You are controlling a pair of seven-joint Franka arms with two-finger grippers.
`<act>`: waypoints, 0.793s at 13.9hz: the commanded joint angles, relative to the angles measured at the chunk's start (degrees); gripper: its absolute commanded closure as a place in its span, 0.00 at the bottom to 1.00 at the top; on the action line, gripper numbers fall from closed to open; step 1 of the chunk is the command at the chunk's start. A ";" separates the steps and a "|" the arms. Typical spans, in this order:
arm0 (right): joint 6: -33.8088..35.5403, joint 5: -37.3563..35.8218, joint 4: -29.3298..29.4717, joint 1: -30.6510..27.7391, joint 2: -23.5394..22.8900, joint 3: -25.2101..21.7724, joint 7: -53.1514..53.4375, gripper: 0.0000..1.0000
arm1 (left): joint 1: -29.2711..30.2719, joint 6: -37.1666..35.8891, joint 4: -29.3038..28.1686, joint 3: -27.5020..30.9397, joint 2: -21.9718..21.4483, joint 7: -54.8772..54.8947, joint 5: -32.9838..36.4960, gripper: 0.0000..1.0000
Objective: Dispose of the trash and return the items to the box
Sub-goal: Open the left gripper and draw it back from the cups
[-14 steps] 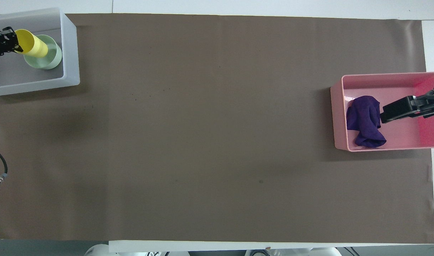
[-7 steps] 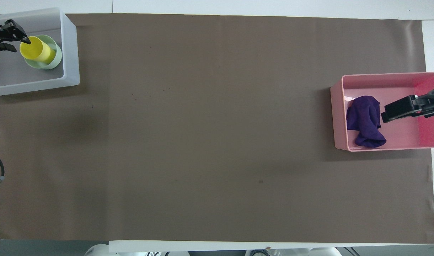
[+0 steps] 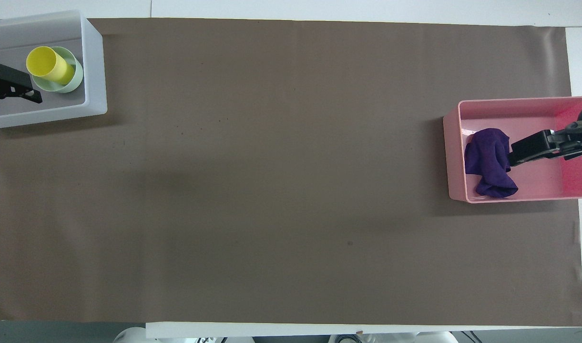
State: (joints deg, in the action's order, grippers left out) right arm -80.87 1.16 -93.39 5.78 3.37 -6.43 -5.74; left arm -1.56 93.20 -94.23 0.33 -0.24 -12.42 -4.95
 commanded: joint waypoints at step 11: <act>-1.40 0.77 -1.79 0.37 1.29 -0.60 0.81 0.00 | -2.92 -3.37 5.29 0.11 0.51 14.00 6.70 0.00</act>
